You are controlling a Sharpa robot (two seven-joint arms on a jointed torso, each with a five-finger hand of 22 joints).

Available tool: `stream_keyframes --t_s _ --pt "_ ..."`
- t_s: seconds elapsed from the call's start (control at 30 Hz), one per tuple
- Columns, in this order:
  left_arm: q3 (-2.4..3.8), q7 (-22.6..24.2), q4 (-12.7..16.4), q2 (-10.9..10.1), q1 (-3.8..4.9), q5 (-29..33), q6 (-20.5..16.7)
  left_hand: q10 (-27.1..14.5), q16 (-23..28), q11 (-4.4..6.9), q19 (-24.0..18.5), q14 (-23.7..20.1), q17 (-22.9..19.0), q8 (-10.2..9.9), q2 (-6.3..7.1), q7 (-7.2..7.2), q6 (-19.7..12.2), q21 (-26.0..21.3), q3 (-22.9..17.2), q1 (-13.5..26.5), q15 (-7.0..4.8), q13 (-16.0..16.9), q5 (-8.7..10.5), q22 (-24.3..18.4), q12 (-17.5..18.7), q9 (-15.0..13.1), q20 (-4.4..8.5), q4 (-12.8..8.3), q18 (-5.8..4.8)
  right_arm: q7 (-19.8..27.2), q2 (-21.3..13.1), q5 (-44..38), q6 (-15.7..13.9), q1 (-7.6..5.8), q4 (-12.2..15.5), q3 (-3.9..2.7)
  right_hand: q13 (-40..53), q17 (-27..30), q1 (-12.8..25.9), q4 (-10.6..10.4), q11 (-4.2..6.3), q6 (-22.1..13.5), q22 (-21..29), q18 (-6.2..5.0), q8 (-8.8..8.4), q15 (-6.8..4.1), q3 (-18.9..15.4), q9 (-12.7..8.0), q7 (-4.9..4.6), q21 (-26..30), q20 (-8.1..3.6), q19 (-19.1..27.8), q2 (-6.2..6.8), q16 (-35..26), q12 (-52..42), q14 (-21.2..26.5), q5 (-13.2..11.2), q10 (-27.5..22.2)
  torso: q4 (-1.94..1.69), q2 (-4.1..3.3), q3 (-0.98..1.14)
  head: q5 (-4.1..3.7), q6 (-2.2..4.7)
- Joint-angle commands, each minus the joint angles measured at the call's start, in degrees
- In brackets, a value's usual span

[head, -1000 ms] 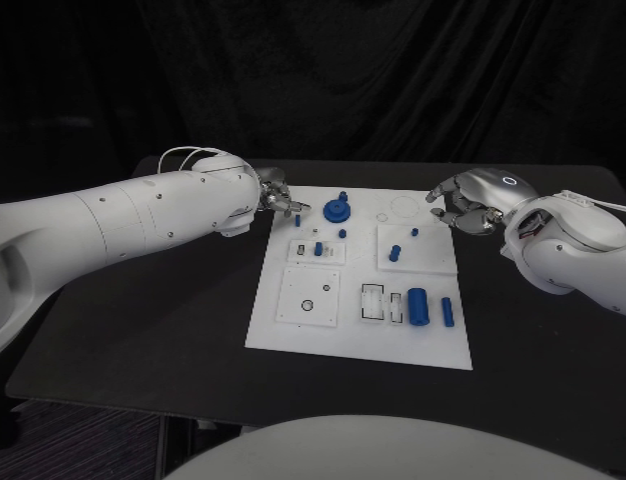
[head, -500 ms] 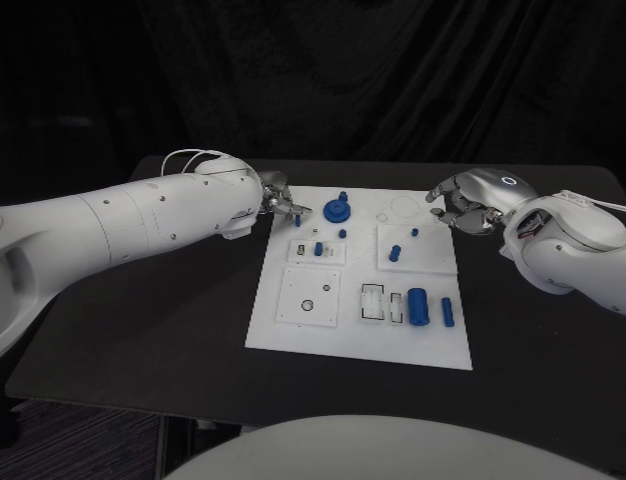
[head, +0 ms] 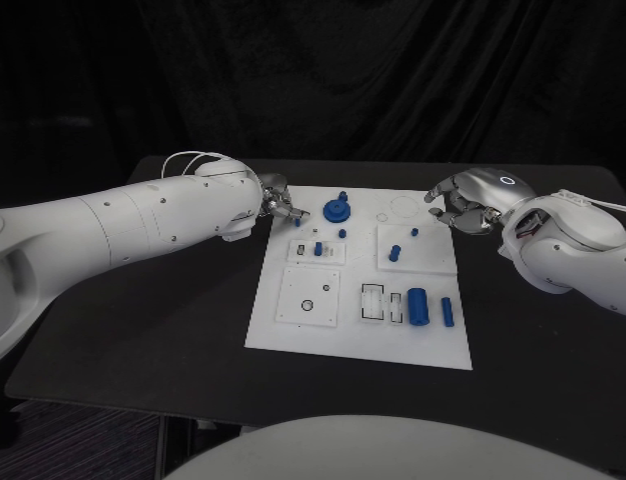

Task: Assemble the parts on the task board

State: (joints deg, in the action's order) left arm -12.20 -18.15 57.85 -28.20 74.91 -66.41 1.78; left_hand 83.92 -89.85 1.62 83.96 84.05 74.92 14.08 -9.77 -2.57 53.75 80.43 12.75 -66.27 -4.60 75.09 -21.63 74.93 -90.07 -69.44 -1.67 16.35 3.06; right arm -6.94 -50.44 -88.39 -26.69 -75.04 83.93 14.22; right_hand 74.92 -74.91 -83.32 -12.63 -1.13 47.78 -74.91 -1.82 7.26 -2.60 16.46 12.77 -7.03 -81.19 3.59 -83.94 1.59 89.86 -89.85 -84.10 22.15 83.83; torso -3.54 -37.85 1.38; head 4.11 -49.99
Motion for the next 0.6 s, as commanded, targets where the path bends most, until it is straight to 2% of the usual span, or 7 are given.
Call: stream_keyframes --t_s 0.03,0.4,0.47,0.6 --pt "0.06 0.6 0.1 0.1 -0.11 0.4 0.4 6.1 -0.1 -0.03 0.2 6.0 15.1 -0.3 0.01 0.06 0.5 -0.4 -0.4 -0.6 -0.02 14.9 -0.65 9.6 0.1 0.1 -0.21 0.0 -0.33 -0.3 0.0 -0.2 0.2 0.13 0.0 -0.03 15.1 -15.1 0.1 0.0 -0.35 0.3 -11.8 -0.58 -0.16 0.37 0.4 -0.1 -0.05 0.3 0.46 -1.2 0.19 0.1 -0.1 -5.9 0.1 6.2 -0.05 -0.01 -0.01 -0.03 -0.01" --pt "0.06 0.7 0.2 0.0 -0.14 0.4 0.5 6.1 -0.1 0.02 0.1 6.0 15.1 -0.8 0.13 0.1 0.6 -0.7 -1.1 -1.4 -0.04 14.9 -3.85 9.6 0.1 0.2 -0.18 0.1 -0.28 -0.3 0.0 -0.2 0.4 0.13 -0.1 -0.03 15.1 -15.1 0.1 0.0 -0.36 0.4 -11.7 -0.68 -0.12 0.37 0.5 -0.1 -0.05 0.6 0.46 -1.0 0.2 0.1 -0.1 -5.9 0.1 6.2 0.02 -0.02 0.06 0.03 -0.01" --pt "0.06 0.7 0.2 0.0 -0.15 0.4 0.6 6.1 -0.1 0.06 0.1 6.0 15.1 -0.9 0.2 0.16 0.7 -0.8 -1.4 -1.5 -0.08 14.9 -5.28 9.6 0.1 0.2 -0.16 0.1 -0.26 -0.4 0.0 -0.2 0.4 0.13 -0.1 -0.03 15.1 -15.1 0.1 0.0 -0.36 0.4 -11.7 -0.68 -0.12 0.37 0.5 -0.1 -0.05 0.6 0.46 -1.0 0.2 0.1 -0.1 -5.9 0.1 6.2 0.03 -0.01 0.07 0.06 -0.01" --pt "0.06 0.7 0.3 0.0 -0.15 0.4 0.8 6.1 -0.1 0.1 0.1 6.0 15.1 -0.9 0.27 0.22 0.9 -0.9 -1.7 -1.7 -0.1 14.9 -6.1 9.6 0.1 0.2 -0.13 0.1 -0.25 -0.4 0.1 -0.2 0.5 0.13 -0.2 -0.03 15.1 -15.1 0.1 0.0 -0.36 0.4 -11.7 -0.72 -0.11 0.37 0.5 -0.1 -0.05 0.8 0.46 -1.0 0.2 0.1 -0.1 -5.9 0.1 6.2 0.02 0.01 0.08 0.11 -0.01"
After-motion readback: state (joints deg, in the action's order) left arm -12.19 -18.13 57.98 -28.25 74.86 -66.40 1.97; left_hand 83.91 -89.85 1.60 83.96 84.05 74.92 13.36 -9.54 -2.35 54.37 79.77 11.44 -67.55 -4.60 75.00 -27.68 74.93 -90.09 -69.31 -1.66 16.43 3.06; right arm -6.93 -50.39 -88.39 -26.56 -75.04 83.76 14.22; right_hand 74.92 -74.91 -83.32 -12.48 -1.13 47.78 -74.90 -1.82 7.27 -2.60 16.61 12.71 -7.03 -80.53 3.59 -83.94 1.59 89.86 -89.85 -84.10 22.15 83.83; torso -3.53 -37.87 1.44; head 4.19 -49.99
